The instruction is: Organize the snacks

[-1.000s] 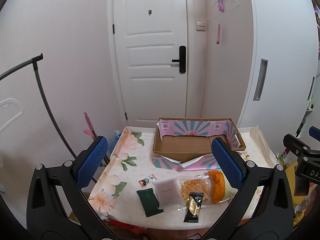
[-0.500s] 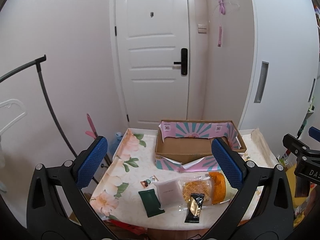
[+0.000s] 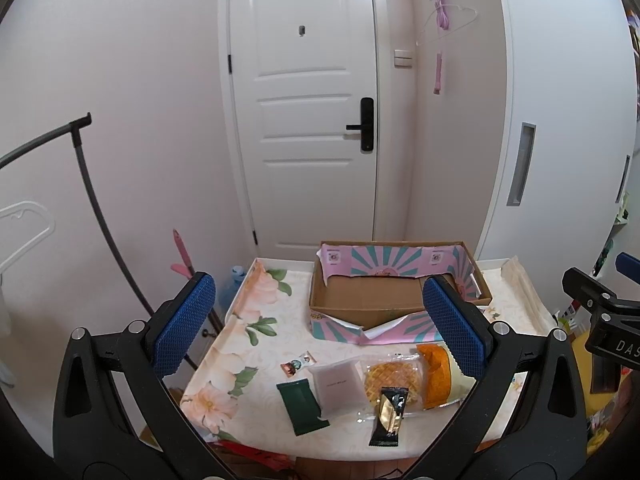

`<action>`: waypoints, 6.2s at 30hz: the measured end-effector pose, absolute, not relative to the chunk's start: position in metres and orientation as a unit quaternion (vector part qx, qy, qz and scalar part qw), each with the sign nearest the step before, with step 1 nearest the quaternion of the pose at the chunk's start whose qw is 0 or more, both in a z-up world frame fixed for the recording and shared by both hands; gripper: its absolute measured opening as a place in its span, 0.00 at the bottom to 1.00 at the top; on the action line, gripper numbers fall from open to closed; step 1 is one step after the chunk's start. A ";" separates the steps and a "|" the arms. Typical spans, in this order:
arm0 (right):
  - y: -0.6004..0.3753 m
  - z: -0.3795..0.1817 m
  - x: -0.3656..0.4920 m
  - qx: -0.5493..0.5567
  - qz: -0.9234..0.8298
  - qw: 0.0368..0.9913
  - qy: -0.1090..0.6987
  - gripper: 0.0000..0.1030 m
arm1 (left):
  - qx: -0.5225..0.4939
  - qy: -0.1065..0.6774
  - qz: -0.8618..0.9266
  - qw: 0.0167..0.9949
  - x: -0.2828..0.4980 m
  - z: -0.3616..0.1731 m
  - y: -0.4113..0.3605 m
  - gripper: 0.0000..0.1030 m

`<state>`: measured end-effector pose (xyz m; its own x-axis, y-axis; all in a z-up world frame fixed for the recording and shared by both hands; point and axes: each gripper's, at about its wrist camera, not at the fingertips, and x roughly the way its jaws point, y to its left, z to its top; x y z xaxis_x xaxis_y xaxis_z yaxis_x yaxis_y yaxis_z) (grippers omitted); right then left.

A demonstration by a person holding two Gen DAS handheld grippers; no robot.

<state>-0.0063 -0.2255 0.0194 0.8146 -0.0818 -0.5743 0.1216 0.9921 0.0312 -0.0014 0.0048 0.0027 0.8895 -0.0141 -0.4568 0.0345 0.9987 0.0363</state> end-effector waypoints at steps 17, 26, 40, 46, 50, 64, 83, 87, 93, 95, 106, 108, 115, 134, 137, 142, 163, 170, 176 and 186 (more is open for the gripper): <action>-0.226 0.019 -0.005 0.034 -0.053 0.952 0.300 1.00 | 0.021 0.236 -0.015 0.971 -0.002 0.006 0.001 1.00; -0.223 0.021 -0.006 0.034 -0.051 0.952 0.299 1.00 | 0.021 0.235 -0.014 0.972 -0.002 0.005 0.001 1.00; -0.220 0.022 -0.008 0.035 -0.046 0.952 0.300 1.00 | 0.015 0.236 -0.015 0.972 -0.005 0.009 0.007 1.00; -0.223 0.019 -0.003 0.039 -0.032 0.949 0.312 1.00 | 0.014 0.244 0.009 0.970 -0.008 0.006 0.017 1.00; -0.223 0.005 0.002 0.044 -0.010 0.943 0.328 1.00 | 0.006 0.277 0.024 0.961 -0.006 -0.010 0.030 1.00; -0.179 -0.085 0.013 0.061 -0.002 0.910 0.411 1.00 | -0.027 0.414 -0.060 0.908 0.046 -0.109 0.070 1.00; -0.114 -0.217 0.022 0.076 -0.060 0.882 0.461 0.96 | -0.027 0.571 -0.180 0.801 0.144 -0.249 0.023 0.99; -0.102 -0.230 0.027 0.058 -0.061 0.881 0.466 0.90 | -0.020 0.584 -0.180 0.791 0.151 -0.262 0.013 0.98; -0.094 -0.238 0.036 0.055 -0.057 0.875 0.478 0.75 | -0.018 0.595 -0.170 0.785 0.159 -0.272 0.008 0.95; -0.091 -0.241 0.039 0.053 -0.056 0.871 0.486 0.67 | -0.018 0.600 -0.167 0.782 0.160 -0.277 0.006 0.92; -0.083 -0.251 0.045 0.049 -0.059 0.861 0.503 0.45 | -0.025 0.609 -0.165 0.776 0.165 -0.288 0.001 0.72; -0.080 -0.252 0.048 0.047 -0.058 0.860 0.504 0.38 | -0.020 0.607 -0.167 0.777 0.163 -0.287 0.003 0.71; -0.076 -0.252 0.049 0.039 -0.055 0.861 0.504 0.30 | -0.035 0.604 -0.173 0.778 0.160 -0.286 0.011 0.68; -0.092 -0.230 0.049 0.054 -0.056 0.871 0.486 0.29 | -0.051 0.574 -0.186 0.796 0.147 -0.251 0.048 0.66; -0.095 -0.222 0.050 0.059 -0.057 0.874 0.480 0.29 | -0.052 0.563 -0.188 0.803 0.146 -0.238 0.049 0.66; -0.099 -0.201 0.054 0.055 -0.058 0.882 0.464 0.29 | -0.060 0.545 -0.197 0.813 0.144 -0.216 0.050 0.65; -0.153 -0.080 0.106 0.074 -0.039 0.921 0.381 0.29 | -0.075 0.438 -0.224 0.867 0.180 -0.098 0.021 0.65; -0.188 -0.070 0.163 0.073 0.001 0.920 0.385 0.29 | -0.079 0.437 -0.200 0.874 0.219 -0.090 -0.010 0.65; -0.220 -0.084 0.218 0.072 0.036 0.907 0.414 0.29 | -0.084 0.450 -0.171 0.873 0.260 -0.103 -0.035 0.65; -0.250 -0.144 0.277 0.070 0.070 0.854 0.511 0.29 | -0.032 0.531 -0.140 0.835 0.313 -0.170 -0.068 0.65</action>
